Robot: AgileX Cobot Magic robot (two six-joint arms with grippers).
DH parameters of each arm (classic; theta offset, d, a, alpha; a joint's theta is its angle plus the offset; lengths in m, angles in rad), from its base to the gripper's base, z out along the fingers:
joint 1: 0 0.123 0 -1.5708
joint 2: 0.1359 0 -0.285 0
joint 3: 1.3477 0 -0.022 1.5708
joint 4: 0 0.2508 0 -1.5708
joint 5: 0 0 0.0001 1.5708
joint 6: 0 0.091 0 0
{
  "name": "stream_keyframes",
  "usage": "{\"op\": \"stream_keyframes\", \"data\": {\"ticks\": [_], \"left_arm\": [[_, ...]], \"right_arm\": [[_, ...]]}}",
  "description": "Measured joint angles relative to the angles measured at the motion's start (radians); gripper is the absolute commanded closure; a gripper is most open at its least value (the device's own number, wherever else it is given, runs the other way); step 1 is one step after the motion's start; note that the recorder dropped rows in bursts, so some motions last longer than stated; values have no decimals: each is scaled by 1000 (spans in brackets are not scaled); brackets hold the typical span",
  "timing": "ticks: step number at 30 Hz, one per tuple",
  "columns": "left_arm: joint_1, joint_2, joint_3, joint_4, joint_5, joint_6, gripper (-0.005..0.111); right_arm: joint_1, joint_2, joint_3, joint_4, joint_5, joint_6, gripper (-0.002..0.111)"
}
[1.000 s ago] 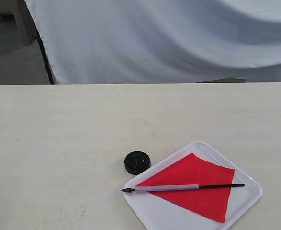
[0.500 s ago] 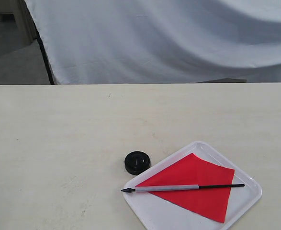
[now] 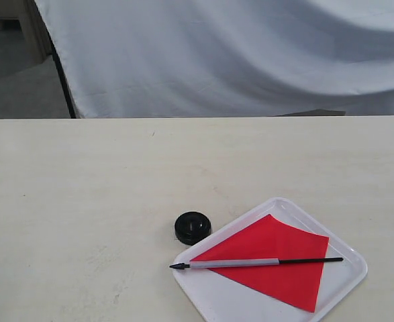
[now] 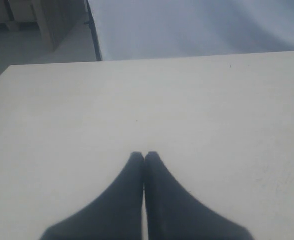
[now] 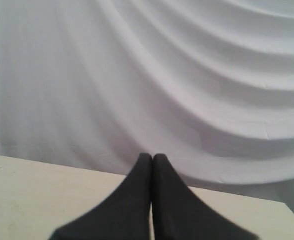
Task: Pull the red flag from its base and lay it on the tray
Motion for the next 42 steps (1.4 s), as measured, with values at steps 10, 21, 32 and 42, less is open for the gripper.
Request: {"op": "stream_keyframes", "data": {"ticks": [10, 21, 32, 42], "left_arm": [[0, 0, 0, 0, 0, 0, 107], [0, 0, 0, 0, 0, 0, 107], [0, 0, 0, 0, 0, 0, 107], [0, 0, 0, 0, 0, 0, 107]], "right_arm": [[0, 0, 211, 0, -218, 3, 109], [0, 0, 213, 17, -91, 59, 109], [0, 0, 213, 19, -68, 63, 109], [0, 0, 213, 25, -68, 64, 109]]}}
